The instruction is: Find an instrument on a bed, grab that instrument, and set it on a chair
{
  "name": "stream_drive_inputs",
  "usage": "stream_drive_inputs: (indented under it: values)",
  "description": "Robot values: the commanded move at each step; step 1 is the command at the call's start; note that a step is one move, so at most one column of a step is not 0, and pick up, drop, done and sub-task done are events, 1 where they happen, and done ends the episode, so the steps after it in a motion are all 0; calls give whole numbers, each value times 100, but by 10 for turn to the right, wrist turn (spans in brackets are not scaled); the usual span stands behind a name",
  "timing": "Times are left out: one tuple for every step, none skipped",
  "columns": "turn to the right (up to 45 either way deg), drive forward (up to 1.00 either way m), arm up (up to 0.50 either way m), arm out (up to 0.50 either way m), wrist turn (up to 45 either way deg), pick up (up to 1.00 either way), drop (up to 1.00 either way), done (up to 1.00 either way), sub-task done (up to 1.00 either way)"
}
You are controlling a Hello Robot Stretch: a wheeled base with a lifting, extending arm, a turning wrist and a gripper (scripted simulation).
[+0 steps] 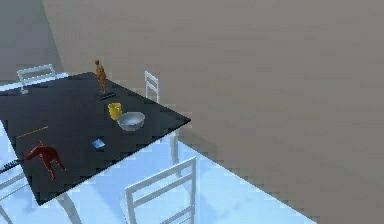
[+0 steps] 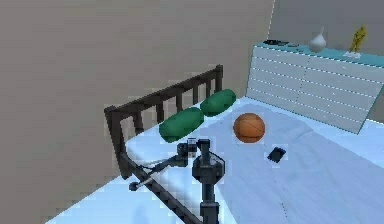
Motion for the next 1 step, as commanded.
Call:
stream_drive_inputs:
  values:
    - [0, 0, 0, 0, 450, 0, 0, 0, 0]
